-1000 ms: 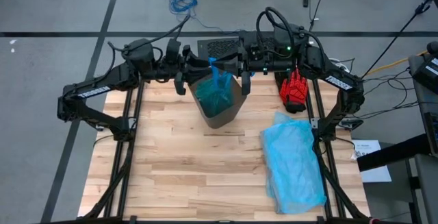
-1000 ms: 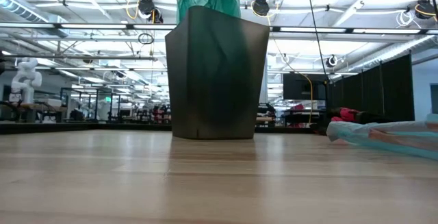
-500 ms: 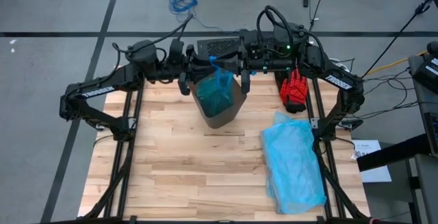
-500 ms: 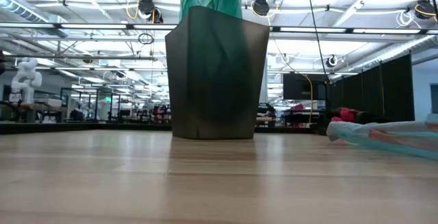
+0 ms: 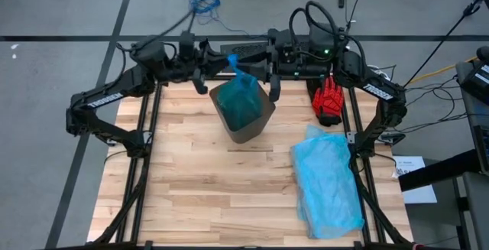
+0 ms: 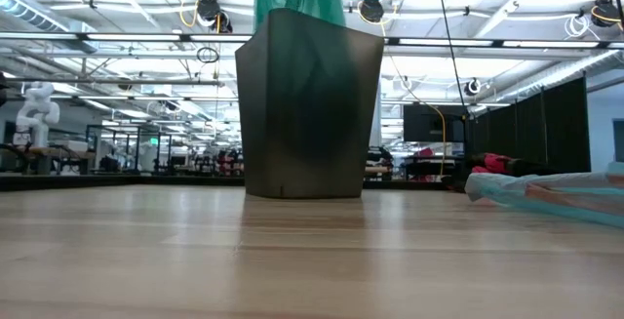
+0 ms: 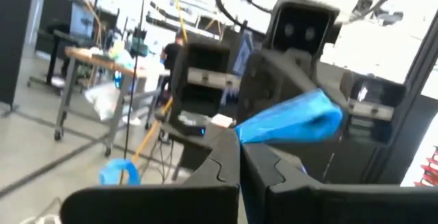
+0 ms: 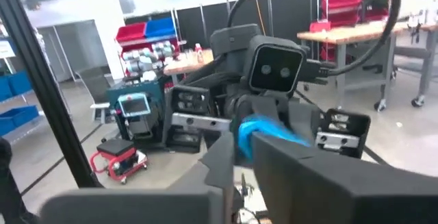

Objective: Place trash/remove bag and relplace
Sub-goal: Remove the blue trash bag from the trash bin

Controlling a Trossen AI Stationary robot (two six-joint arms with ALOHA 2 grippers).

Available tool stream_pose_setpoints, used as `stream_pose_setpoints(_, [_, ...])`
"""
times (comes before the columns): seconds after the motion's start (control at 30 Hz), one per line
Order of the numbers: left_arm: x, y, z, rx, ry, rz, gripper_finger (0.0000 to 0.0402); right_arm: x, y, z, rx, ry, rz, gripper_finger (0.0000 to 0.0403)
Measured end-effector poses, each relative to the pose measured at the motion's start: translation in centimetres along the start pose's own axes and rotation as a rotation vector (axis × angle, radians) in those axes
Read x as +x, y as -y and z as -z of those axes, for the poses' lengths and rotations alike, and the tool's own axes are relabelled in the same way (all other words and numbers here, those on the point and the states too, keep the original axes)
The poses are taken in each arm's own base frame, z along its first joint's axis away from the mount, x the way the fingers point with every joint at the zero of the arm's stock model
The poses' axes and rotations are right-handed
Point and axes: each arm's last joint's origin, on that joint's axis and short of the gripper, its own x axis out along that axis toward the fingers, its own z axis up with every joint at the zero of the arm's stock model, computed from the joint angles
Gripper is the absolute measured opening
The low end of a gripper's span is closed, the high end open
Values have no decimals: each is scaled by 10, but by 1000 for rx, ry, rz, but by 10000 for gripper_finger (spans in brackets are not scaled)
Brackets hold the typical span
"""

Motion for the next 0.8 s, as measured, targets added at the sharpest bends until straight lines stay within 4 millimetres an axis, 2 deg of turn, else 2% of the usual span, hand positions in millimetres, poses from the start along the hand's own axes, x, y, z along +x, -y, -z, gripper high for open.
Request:
stream_pose_setpoints(0.2, [-9, 4, -28, 64, 29, -16, 1, -3, -1, -6, -7, 48, -9, 122])
stream_pose_setpoints(0.37, [-22, 5, -55, 115, 48, -60, 1, -16, -5, -17, -33, 98, -17, 162])
stream_pose_setpoints(0.57, [-38, 10, -89, 191, 114, -100, 0, -24, -7, -23, -58, 117, -18, 173])
stream_pose_setpoints(0.8, [-45, 9, -123, 267, 219, -140, 0, -24, -7, -21, -71, 106, -15, 167])
